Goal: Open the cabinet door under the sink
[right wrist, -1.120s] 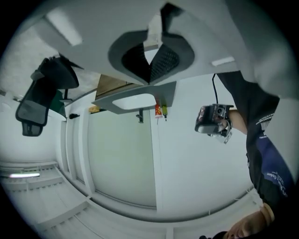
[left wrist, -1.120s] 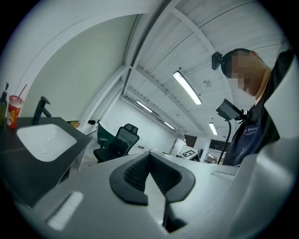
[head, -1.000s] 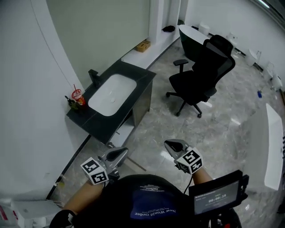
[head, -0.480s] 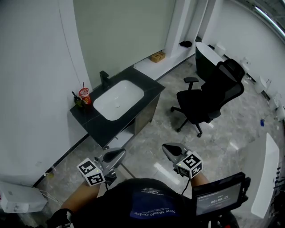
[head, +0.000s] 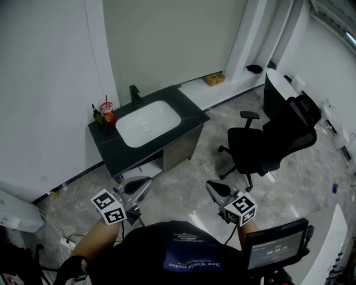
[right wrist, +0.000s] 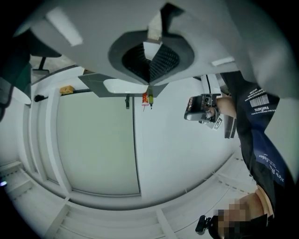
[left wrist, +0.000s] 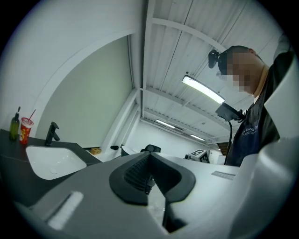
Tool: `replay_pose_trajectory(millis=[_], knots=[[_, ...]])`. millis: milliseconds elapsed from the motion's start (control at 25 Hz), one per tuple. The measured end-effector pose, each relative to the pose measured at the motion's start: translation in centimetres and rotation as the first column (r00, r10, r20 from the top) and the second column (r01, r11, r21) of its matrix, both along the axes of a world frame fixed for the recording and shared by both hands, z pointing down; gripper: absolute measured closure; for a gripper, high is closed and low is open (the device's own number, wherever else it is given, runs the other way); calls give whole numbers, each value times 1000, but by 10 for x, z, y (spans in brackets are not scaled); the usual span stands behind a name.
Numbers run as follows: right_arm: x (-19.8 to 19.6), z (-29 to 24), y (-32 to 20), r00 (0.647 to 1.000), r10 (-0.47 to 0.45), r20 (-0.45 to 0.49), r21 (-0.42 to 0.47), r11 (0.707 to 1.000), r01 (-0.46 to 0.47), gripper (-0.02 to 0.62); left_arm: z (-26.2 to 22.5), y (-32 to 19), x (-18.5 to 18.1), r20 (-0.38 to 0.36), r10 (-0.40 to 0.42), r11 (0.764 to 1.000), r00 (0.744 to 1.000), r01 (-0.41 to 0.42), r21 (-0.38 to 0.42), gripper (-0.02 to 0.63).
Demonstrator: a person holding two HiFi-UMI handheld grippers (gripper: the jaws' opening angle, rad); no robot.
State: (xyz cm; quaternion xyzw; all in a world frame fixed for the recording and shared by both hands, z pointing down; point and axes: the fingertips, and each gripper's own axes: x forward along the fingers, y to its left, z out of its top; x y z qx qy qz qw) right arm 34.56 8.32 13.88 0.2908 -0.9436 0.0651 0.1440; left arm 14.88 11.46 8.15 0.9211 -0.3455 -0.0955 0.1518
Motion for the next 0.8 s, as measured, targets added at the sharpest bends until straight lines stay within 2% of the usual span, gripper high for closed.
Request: replay_pose_trajectory(millis=[80, 160, 240, 440, 640, 800], knots=[[30, -3, -11, 997, -68, -24, 9, 998, 68, 594, -3, -1, 29, -16, -75, 997, 997, 75, 14, 606], [43, -3, -18, 990, -128, -50, 16, 991, 129, 594, 0, 4, 48, -36, -125, 992, 991, 126, 20, 606], [47, -7, -24, 983, -177, -56, 19, 984, 178, 594, 1, 6, 59, -38, -159, 987, 986, 160, 16, 606], [77, -20, -49, 967, -255, 0, 29, 966, 255, 594, -7, -7, 112, -45, -209, 978, 977, 210, 15, 606], [56, -19, -76, 947, -321, 23, 26, 947, 321, 594, -7, -32, 112, -49, -236, 971, 970, 237, 13, 606], [25, -21, -114, 938, -346, 14, 36, 938, 345, 594, -3, -69, 89, -58, -248, 968, 967, 250, 33, 606]])
